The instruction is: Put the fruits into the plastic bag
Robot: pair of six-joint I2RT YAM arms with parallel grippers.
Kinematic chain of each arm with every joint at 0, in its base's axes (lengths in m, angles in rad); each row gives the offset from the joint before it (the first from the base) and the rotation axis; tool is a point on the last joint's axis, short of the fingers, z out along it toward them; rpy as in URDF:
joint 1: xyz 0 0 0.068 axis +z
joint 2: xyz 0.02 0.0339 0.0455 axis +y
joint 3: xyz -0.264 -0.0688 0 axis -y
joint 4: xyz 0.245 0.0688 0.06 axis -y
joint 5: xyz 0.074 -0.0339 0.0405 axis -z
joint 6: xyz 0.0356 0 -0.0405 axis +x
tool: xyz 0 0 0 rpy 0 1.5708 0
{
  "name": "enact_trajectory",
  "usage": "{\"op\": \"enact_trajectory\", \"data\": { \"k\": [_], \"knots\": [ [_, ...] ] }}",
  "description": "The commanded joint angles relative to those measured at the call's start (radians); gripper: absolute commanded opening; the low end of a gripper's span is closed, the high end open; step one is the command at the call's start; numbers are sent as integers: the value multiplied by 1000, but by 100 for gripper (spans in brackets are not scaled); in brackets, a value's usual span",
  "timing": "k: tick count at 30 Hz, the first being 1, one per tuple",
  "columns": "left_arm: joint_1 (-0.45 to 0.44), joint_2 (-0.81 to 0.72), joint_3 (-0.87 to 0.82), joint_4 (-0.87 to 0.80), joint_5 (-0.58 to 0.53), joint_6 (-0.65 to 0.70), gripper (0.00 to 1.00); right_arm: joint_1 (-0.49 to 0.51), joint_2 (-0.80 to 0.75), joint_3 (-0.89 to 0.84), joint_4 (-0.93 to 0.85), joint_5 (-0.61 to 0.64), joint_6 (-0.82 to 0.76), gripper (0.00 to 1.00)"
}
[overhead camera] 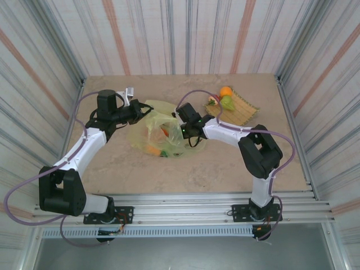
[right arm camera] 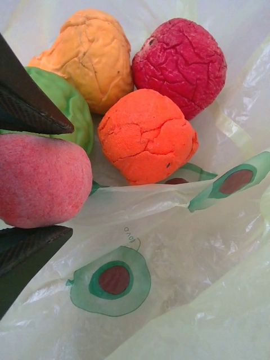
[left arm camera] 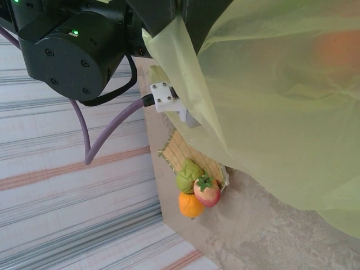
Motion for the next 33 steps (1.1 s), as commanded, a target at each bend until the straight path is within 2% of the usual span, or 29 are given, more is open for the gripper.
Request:
{"op": "enact_trajectory", "data": {
  "k": [1, 17, 24, 33],
  "knots": [
    [8, -26, -4, 14, 21, -1, 0, 5, 7, 23, 3, 4, 18, 48],
    [8, -25, -5, 14, 21, -1, 0, -2, -105, 24, -58, 61, -27, 67],
    [8, -25, -5, 15, 20, -2, 0, -1, -158, 24, -79, 44, -45, 70],
    [8, -24, -5, 14, 21, -1, 0, -5, -239, 20, -101, -12, -102, 68]
  ]
}}
